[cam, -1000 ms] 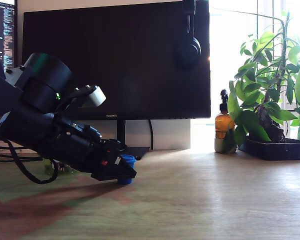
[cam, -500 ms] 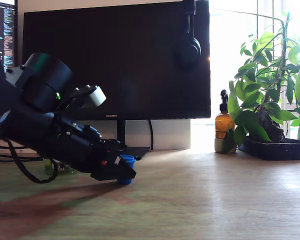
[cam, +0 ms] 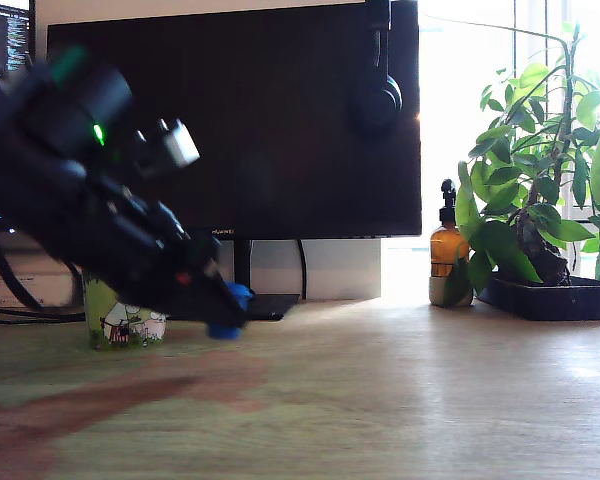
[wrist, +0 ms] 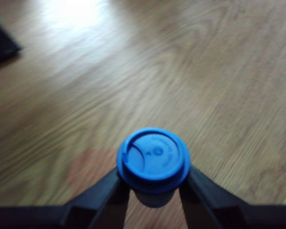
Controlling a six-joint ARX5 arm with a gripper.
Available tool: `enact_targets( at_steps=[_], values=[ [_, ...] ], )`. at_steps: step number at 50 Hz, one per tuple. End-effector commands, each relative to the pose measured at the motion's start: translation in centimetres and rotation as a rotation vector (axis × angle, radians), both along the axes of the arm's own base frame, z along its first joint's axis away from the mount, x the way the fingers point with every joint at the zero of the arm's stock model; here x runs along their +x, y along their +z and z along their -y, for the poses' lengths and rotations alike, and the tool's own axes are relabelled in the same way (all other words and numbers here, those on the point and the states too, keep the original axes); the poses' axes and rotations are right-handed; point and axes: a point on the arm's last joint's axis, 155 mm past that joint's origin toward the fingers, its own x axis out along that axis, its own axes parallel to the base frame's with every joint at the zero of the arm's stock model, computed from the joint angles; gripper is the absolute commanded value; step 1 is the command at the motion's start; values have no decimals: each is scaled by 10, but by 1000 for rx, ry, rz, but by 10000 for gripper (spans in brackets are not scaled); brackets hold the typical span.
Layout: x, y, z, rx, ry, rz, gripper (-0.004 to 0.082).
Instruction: Pick up the coffee capsules from the table one by one and drop them inside the nearest coffee cup
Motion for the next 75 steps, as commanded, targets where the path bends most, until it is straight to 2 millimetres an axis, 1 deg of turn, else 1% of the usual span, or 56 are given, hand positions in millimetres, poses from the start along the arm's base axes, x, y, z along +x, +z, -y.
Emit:
enact_targets(
  at_steps=[1, 9, 16, 23, 34, 40, 51, 57, 62, 75],
  values=[
    [0, 6, -3, 5, 16, 7, 215],
    [2, 18, -18, 32, 69, 19, 215],
    [10, 27, -40, 53, 143, 31, 215],
    [19, 37, -59, 27, 218, 31, 215],
    [29, 54, -83, -4, 294, 52, 215],
    [34, 58, -98, -6, 332, 56, 215],
    [43, 55, -124, -4, 398, 43, 216],
    [46, 55, -134, -16, 433, 34, 216],
    [47, 55, -138, -18, 440, 30, 216],
    [46, 55, -138, -23, 436, 26, 216]
  ],
)
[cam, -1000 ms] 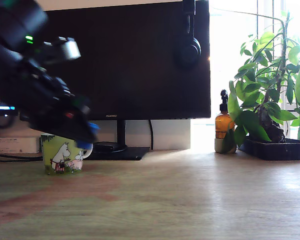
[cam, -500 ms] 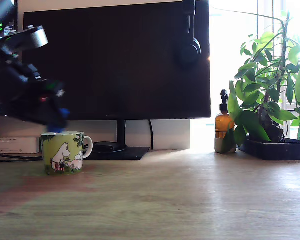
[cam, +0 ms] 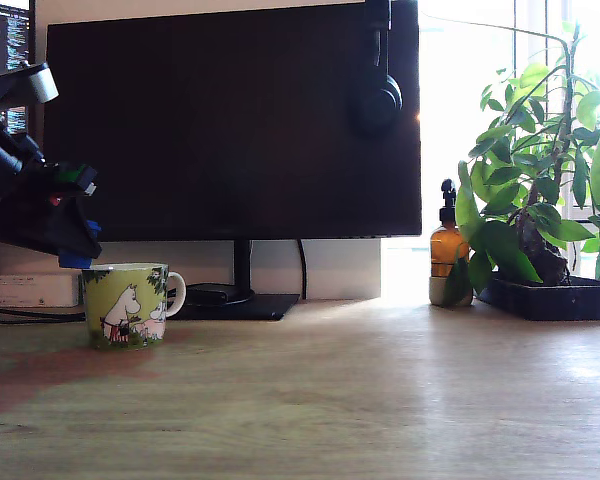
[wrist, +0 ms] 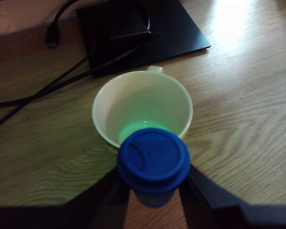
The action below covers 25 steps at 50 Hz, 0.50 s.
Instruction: Pick up the coffee capsules from the table one by one and drop them inside the nearest coffee cup
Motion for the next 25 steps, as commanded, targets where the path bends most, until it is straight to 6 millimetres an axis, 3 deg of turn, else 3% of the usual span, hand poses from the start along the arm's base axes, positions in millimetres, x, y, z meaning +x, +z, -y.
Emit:
enact_targets(
  at_steps=[1, 18, 25],
  values=[
    [1, 3, 0, -7, 1, 6, 216],
    [13, 26, 3, -18, 2, 22, 216],
    [19, 23, 5, -8, -2, -15, 216]
  ],
)
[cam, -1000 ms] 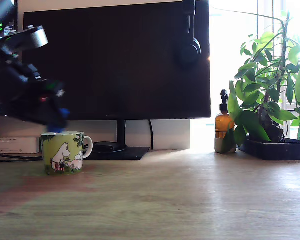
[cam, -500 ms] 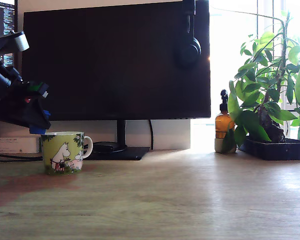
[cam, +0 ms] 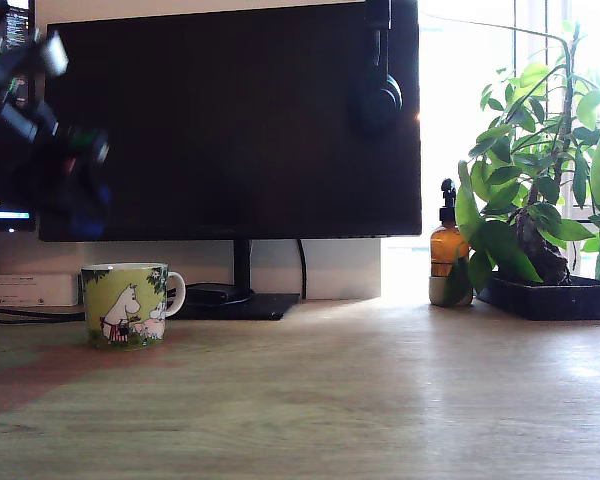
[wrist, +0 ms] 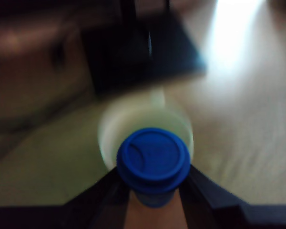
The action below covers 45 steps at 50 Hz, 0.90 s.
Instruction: Pick up the coffee capsules from the table one by one and drop them inside the nearest coffee cup
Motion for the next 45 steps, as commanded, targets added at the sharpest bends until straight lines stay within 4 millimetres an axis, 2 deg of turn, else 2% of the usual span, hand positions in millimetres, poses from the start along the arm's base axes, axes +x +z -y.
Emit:
enact_targets(
  at_steps=[1, 21, 30, 45],
  values=[
    [2, -18, 0, 8, -1, -53, 216],
    [28, -26, 9, 14, -13, -119, 216],
    [38, -36, 12, 24, -13, -160, 216],
    [39, -47, 12, 32, -13, -198, 216]
  ],
)
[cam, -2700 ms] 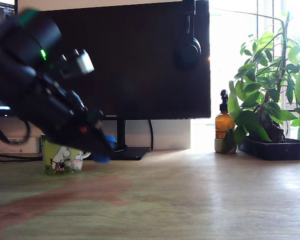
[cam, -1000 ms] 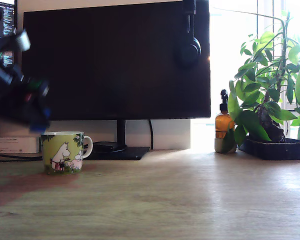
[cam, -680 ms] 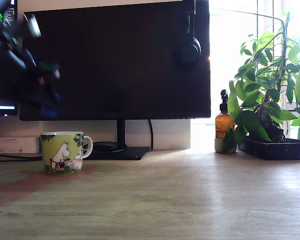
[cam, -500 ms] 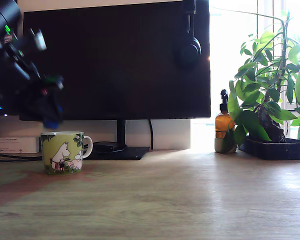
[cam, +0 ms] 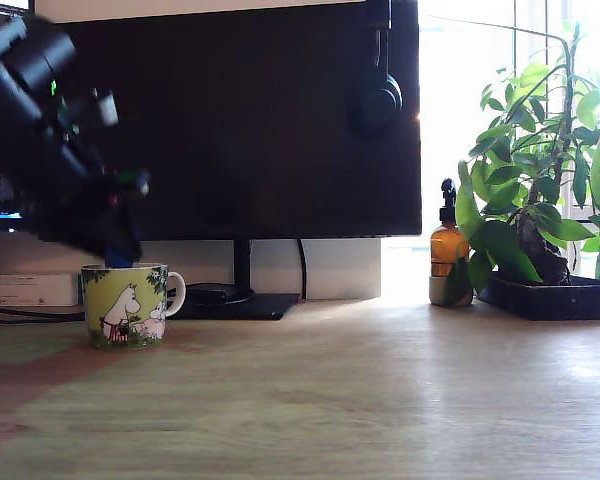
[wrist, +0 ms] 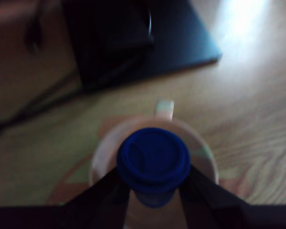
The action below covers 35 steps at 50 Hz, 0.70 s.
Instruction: Pick up the coffee capsules from the table one by one and drop them inside the nearest coffee cup
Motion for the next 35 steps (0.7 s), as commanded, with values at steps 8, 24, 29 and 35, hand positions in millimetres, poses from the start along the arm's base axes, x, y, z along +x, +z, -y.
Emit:
enact_targets(
  at_steps=[8, 24, 29, 35],
  values=[
    [0, -2, -1, 12, -11, -2, 216],
    [-1, -3, -1, 13, -10, -9, 216],
    [-1, -3, -1, 13, -9, -7, 239],
    [0, 2, -1, 10, -10, 7, 549]
  ],
)
